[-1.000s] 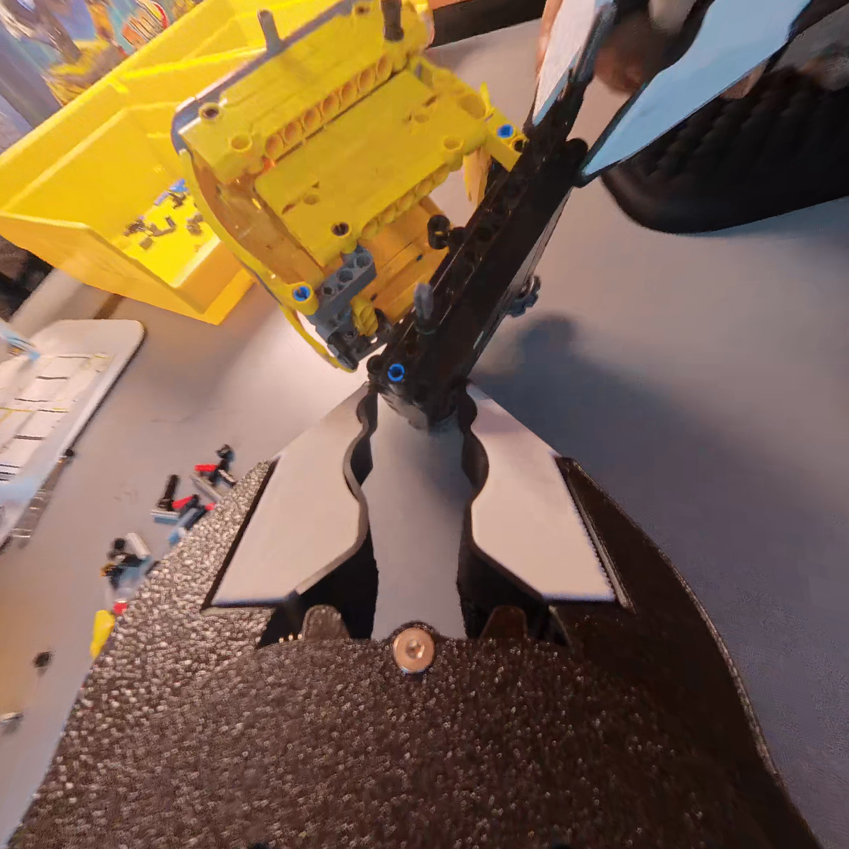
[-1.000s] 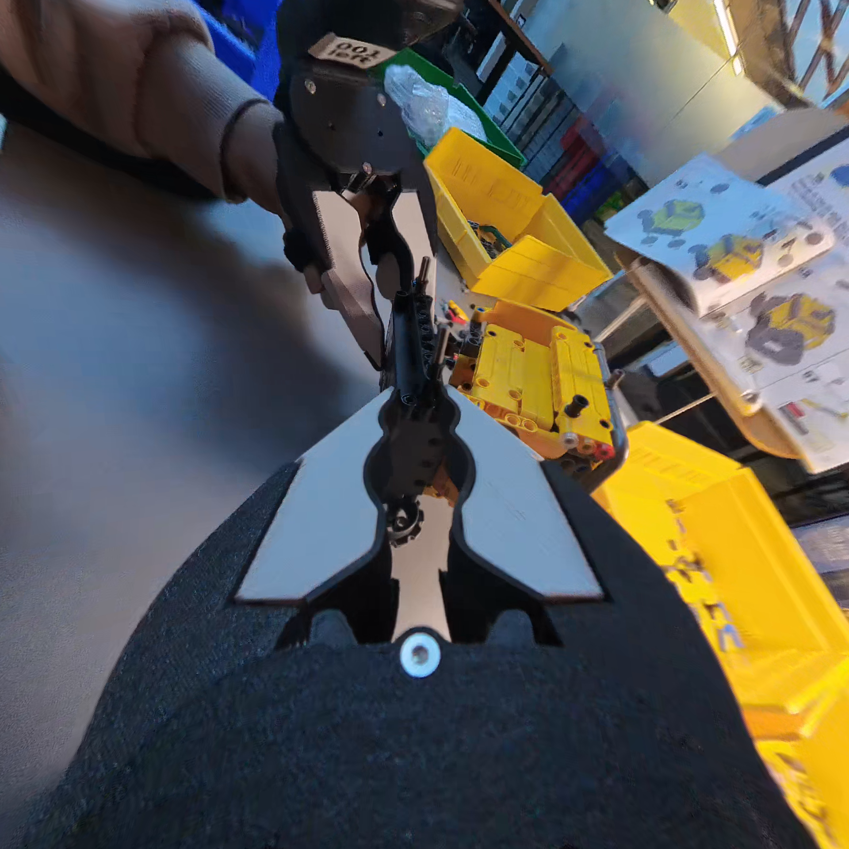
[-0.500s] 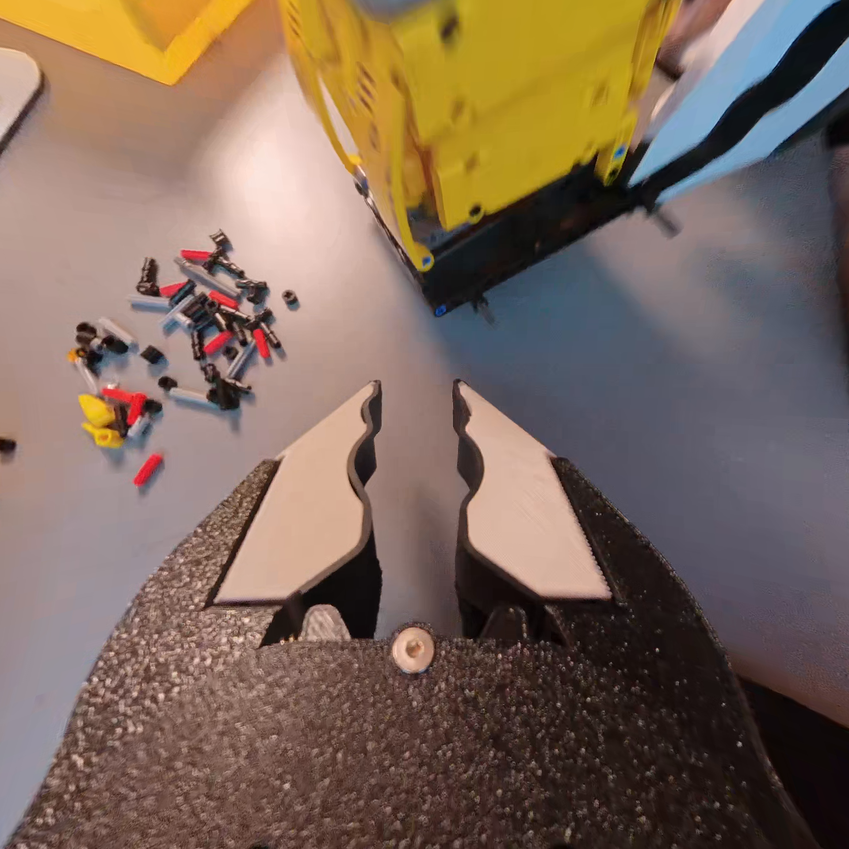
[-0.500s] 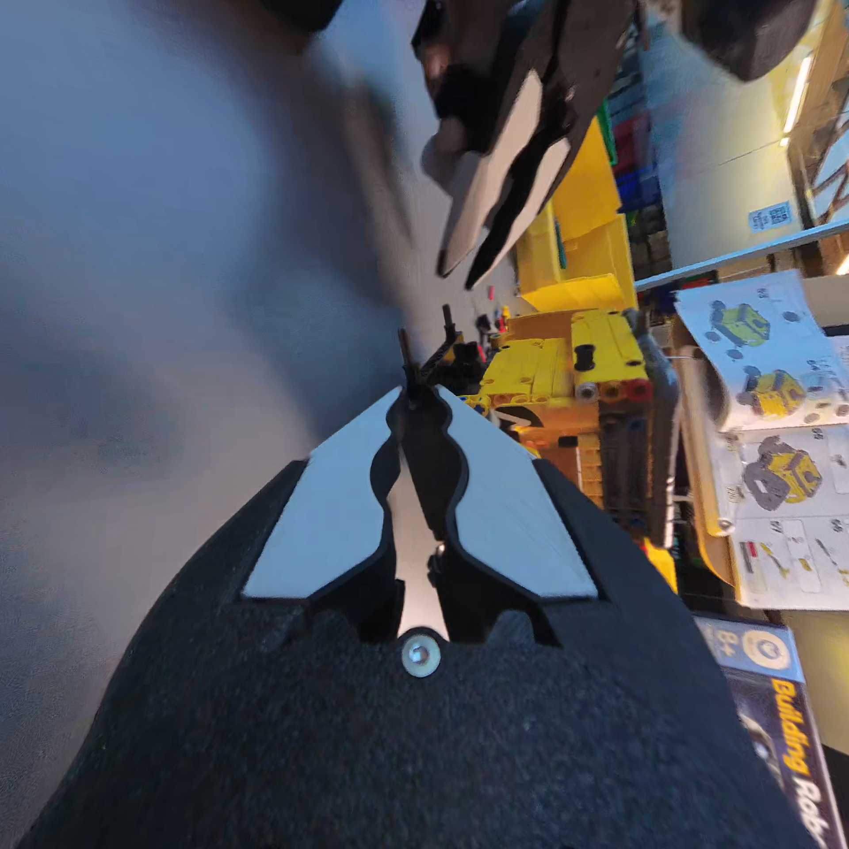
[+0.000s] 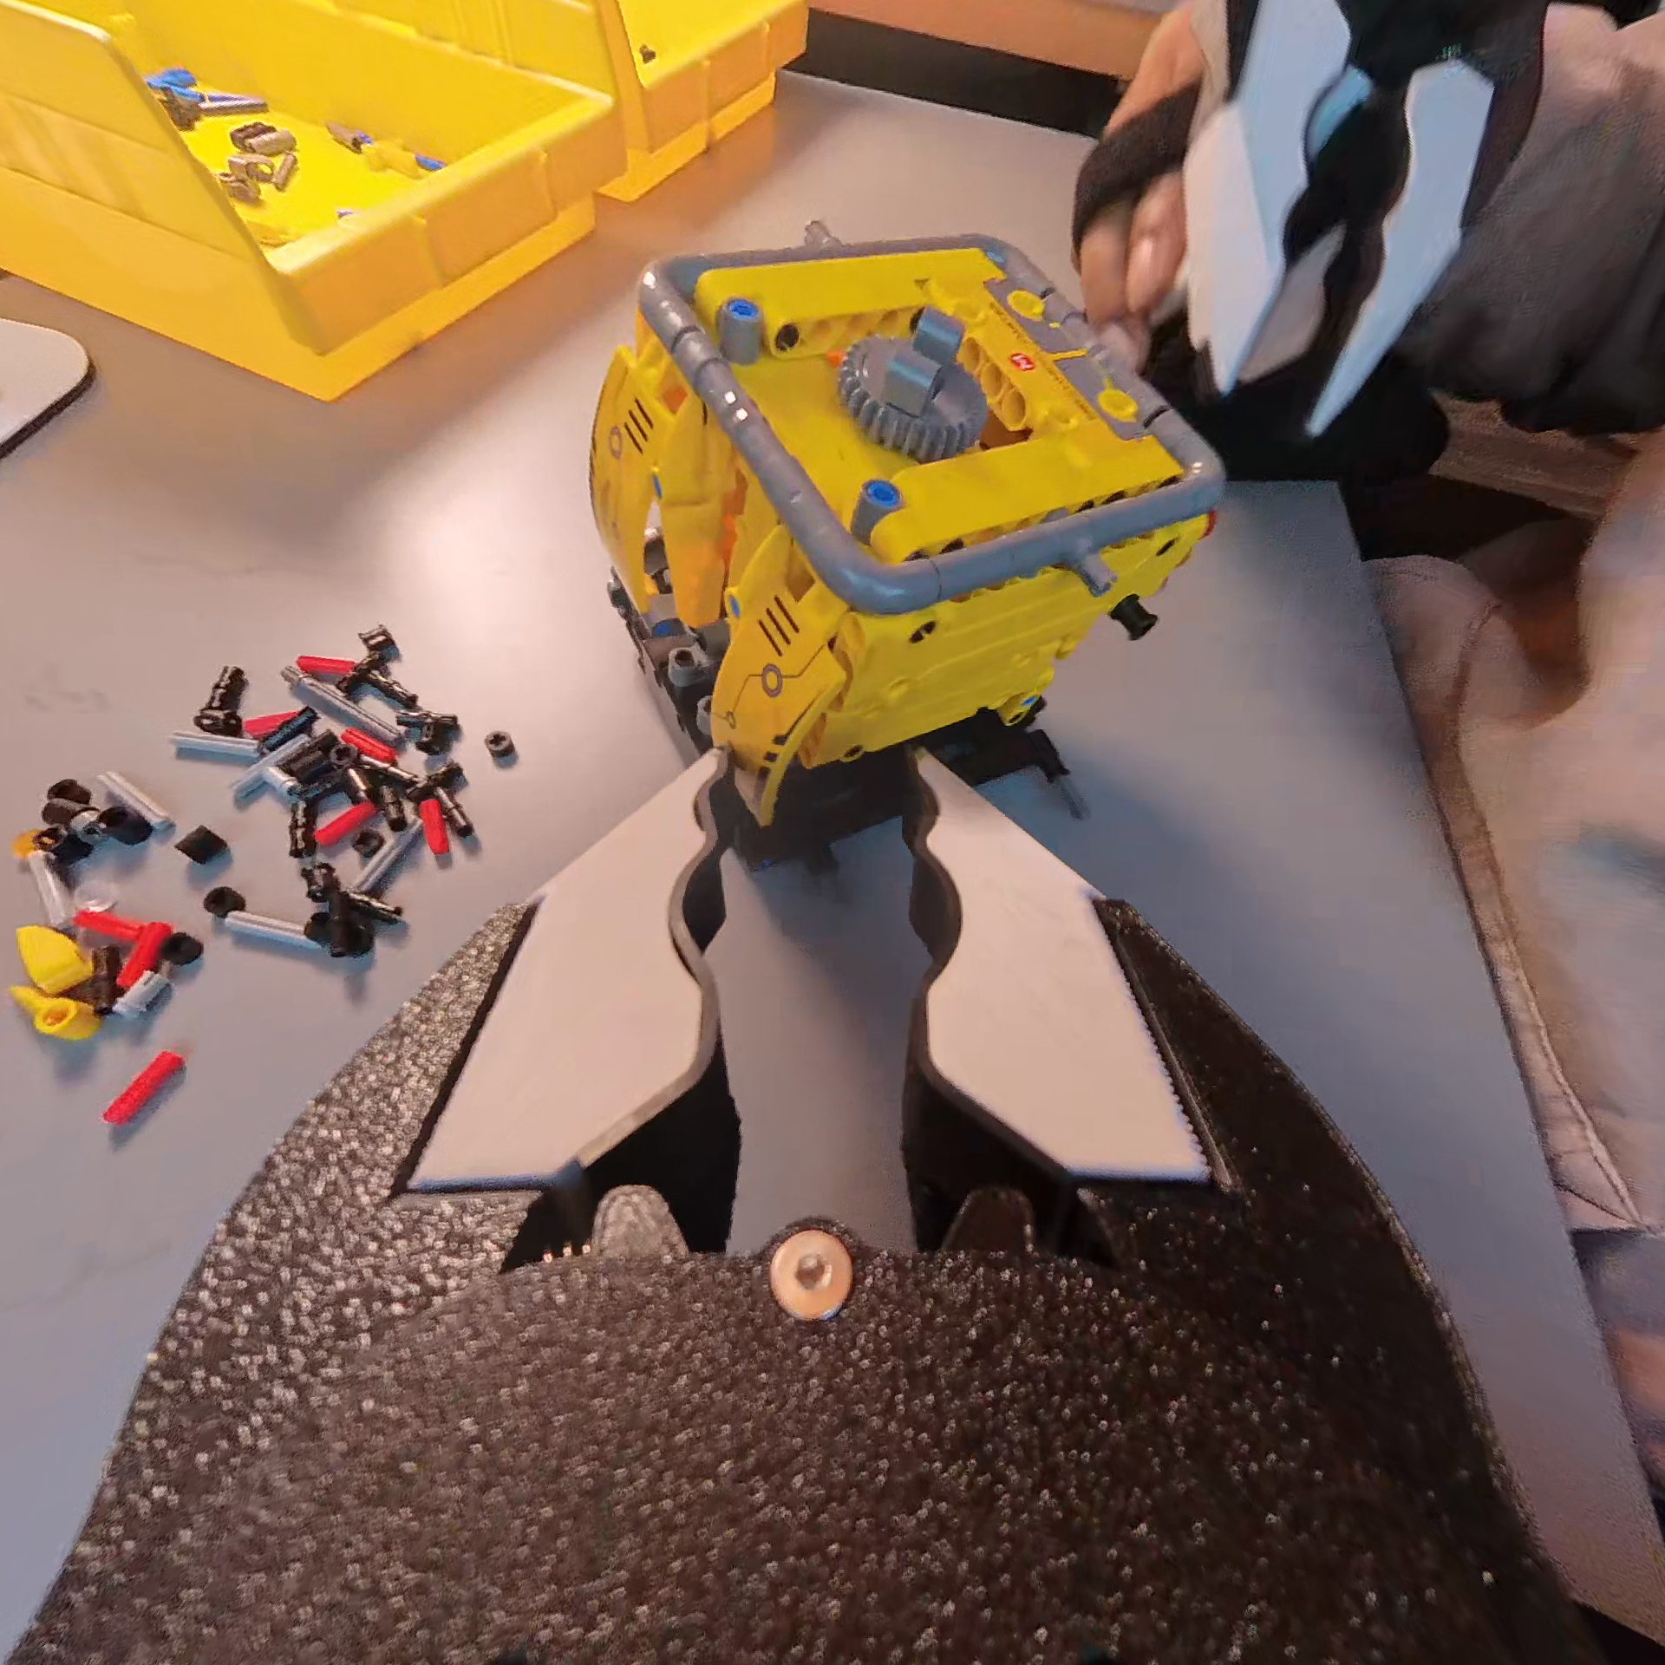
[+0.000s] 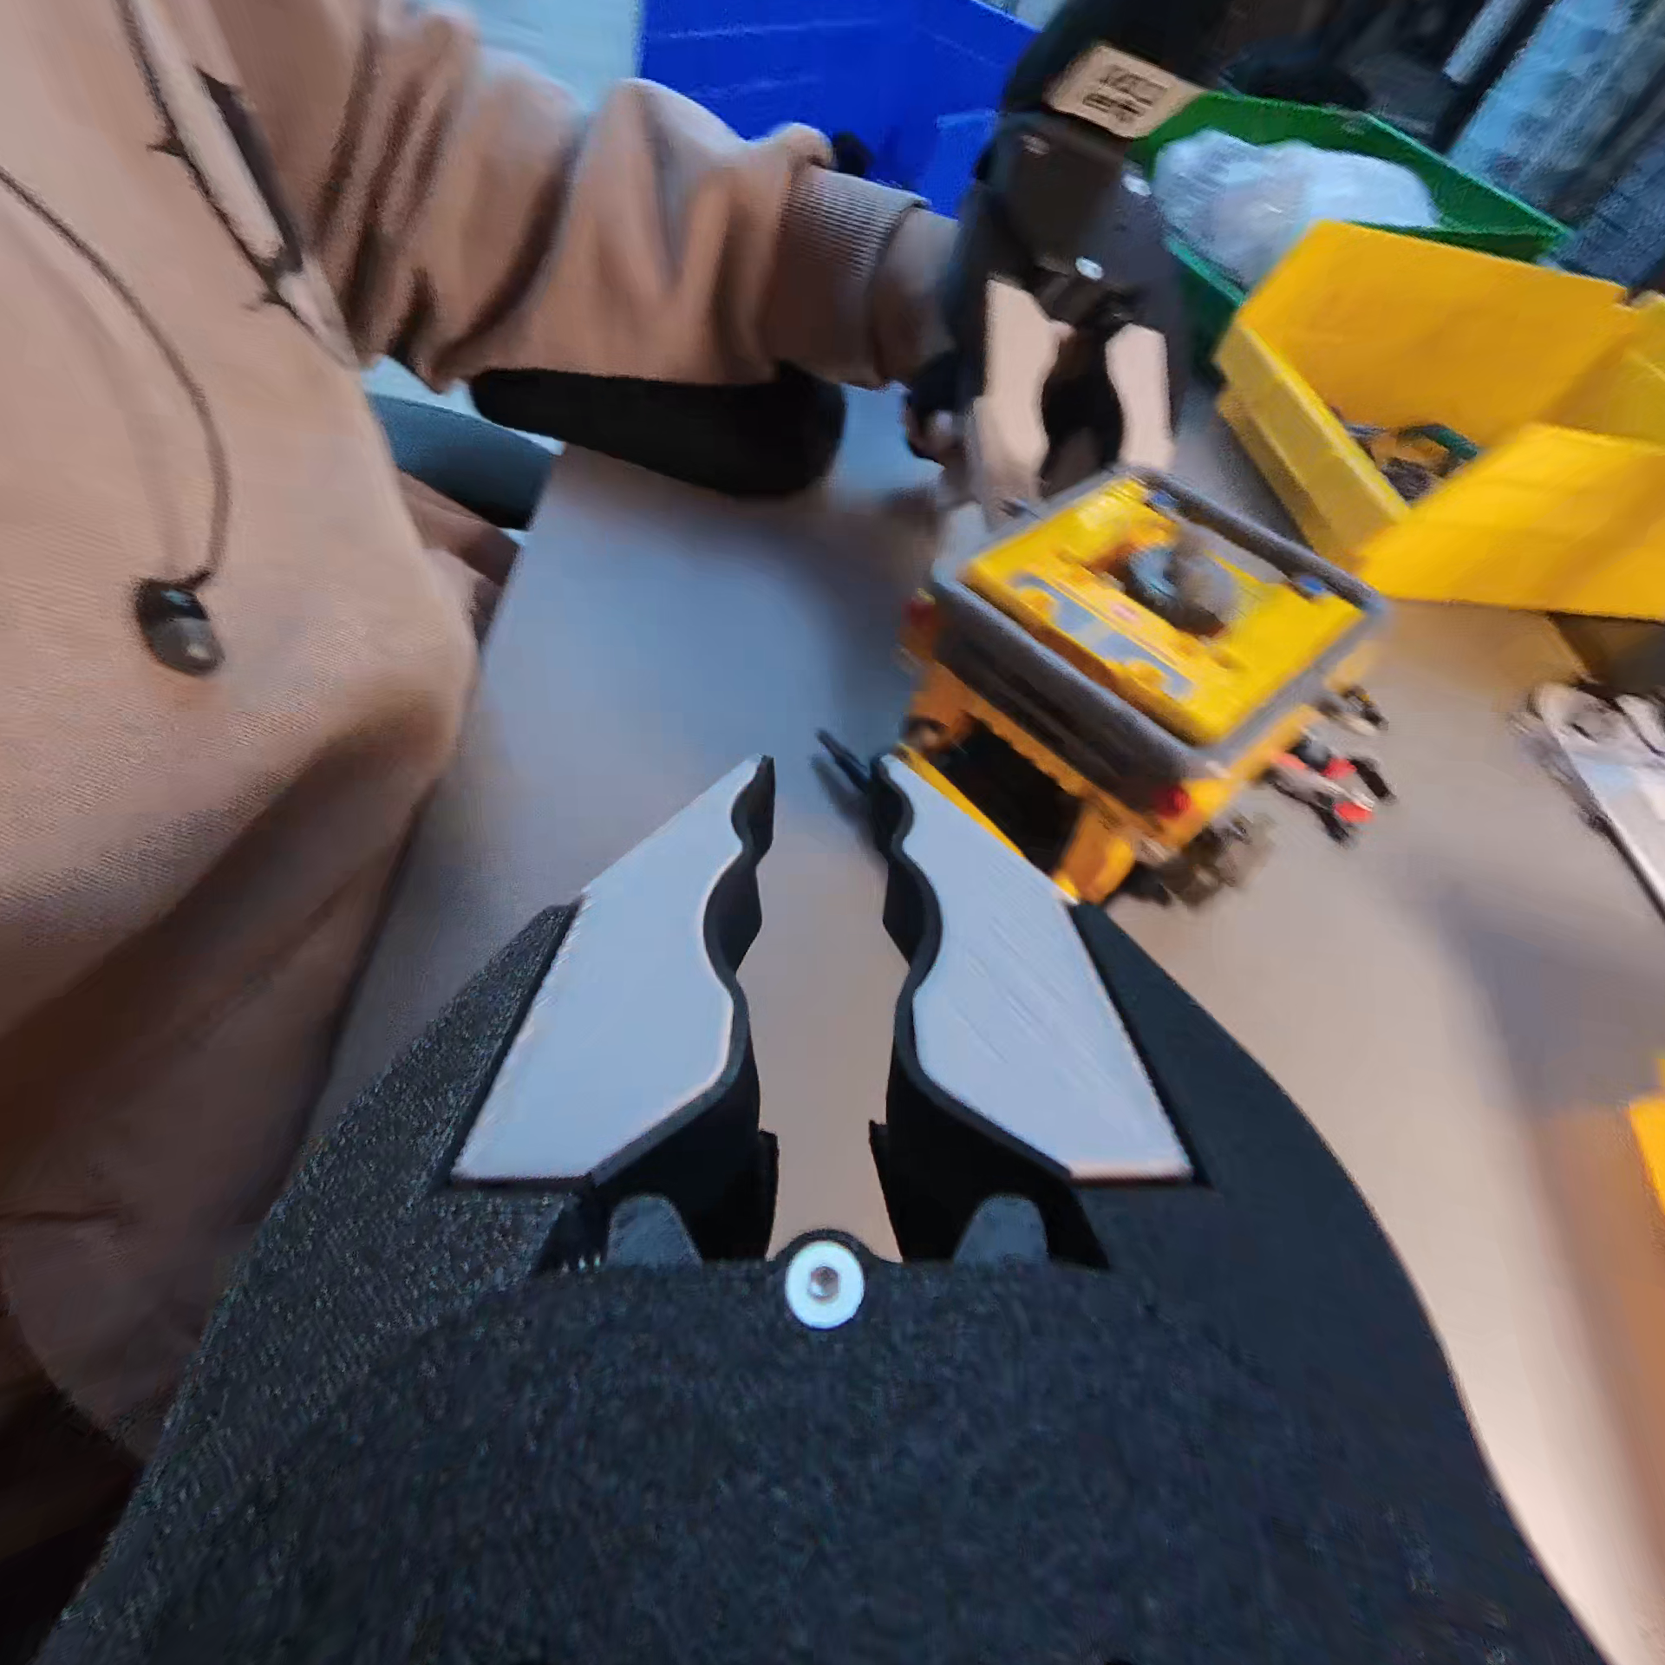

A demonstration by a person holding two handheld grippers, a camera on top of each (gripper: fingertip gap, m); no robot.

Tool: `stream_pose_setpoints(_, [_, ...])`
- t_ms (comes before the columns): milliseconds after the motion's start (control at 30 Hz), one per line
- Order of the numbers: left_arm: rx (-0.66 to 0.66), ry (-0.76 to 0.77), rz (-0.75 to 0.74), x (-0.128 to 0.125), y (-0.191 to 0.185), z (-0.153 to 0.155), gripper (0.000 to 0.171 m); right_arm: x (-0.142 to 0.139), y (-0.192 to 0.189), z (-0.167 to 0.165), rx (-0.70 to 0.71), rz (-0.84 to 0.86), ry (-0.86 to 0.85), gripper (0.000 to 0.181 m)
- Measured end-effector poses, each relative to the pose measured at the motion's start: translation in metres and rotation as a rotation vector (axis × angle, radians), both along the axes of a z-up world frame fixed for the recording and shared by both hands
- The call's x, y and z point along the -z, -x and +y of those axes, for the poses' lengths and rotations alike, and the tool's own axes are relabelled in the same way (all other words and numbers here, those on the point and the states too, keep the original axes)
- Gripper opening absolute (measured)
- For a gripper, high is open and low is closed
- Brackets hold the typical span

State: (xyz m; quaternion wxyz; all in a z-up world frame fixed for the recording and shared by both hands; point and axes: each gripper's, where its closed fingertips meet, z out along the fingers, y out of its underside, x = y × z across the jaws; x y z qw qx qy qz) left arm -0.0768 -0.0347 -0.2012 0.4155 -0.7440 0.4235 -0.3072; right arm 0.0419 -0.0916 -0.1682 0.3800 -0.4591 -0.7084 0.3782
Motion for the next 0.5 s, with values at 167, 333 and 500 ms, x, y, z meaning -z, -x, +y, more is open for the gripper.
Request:
stream_pose_setpoints(167, [0.042,0.006,-0.002,0.005,-0.011,0.021,0.014,0.024,-0.021,0.077,0.245,-0.064,-0.033,0.022])
stream_pose_setpoints(333, [-0.129,-0.032,0.092,0.016,-0.006,0.065,0.032,0.062,-0.016,0.082,0.245,-0.191,-0.012,0.033])
stream_pose_setpoints(500, [-0.266,-0.023,0.038,-0.004,0.020,0.075,0.037,0.061,-0.016,0.063,0.188,-0.167,-0.068,0.031])
